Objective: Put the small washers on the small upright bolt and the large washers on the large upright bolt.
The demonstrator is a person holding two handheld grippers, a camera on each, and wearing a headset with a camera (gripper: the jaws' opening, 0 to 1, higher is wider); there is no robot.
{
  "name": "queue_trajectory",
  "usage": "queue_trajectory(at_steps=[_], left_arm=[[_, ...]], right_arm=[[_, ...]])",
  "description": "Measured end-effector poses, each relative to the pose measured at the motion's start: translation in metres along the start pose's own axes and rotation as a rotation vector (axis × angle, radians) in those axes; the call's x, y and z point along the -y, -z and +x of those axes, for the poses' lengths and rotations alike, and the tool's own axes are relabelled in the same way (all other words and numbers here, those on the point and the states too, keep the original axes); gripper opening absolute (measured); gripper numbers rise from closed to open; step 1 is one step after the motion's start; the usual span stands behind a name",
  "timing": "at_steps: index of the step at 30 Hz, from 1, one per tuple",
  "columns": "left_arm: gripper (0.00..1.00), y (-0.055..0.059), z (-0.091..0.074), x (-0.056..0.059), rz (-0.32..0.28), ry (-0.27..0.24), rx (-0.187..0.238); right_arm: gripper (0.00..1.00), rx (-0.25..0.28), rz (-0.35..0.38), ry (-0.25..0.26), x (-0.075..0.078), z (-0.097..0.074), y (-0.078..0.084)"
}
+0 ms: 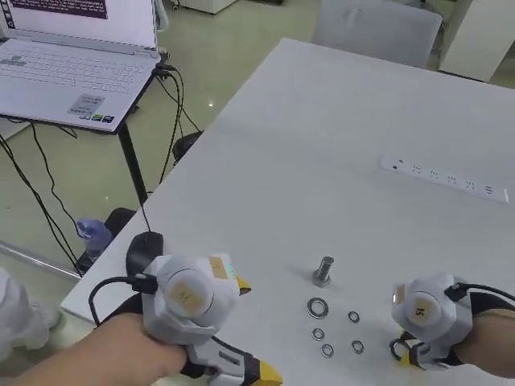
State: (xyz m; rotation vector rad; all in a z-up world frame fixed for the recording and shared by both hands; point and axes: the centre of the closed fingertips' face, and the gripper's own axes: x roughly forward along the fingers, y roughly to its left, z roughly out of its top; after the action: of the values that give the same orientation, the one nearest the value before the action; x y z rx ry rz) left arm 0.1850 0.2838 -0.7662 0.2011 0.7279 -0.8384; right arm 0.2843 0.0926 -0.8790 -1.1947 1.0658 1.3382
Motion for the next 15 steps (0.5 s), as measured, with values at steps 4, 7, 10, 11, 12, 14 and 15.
queue_trajectory(at_steps=[4, 7, 10, 11, 12, 14, 15], left_arm=[[0.74, -0.002, 0.000, 0.001, -0.001, 0.001, 0.000], [0.74, -0.003, 0.000, 0.003, 0.001, 0.001, 0.002], [0.74, -0.002, 0.000, 0.004, 0.000, 0.000, -0.001], [0.74, -0.001, -0.001, 0.003, -0.001, -0.001, -0.002], [0.74, -0.001, -0.001, 0.003, -0.002, -0.002, -0.002], [0.74, 0.000, -0.002, 0.003, -0.002, -0.004, -0.001], [0.74, -0.001, -0.003, 0.003, -0.002, -0.004, 0.000]], right_arm=[[0.20, 0.007, 0.017, -0.013, -0.001, 0.000, -0.001], [0.20, 0.014, 0.026, -0.010, -0.002, -0.003, -0.002], [0.20, 0.020, 0.037, -0.021, -0.004, -0.008, -0.003], [0.20, 0.020, 0.038, -0.022, -0.004, -0.009, -0.003], [0.20, 0.023, 0.040, -0.021, -0.003, -0.013, -0.004], [0.20, 0.028, 0.037, -0.016, -0.001, -0.020, -0.006], [0.21, 0.029, 0.035, -0.015, 0.000, -0.022, -0.007]])
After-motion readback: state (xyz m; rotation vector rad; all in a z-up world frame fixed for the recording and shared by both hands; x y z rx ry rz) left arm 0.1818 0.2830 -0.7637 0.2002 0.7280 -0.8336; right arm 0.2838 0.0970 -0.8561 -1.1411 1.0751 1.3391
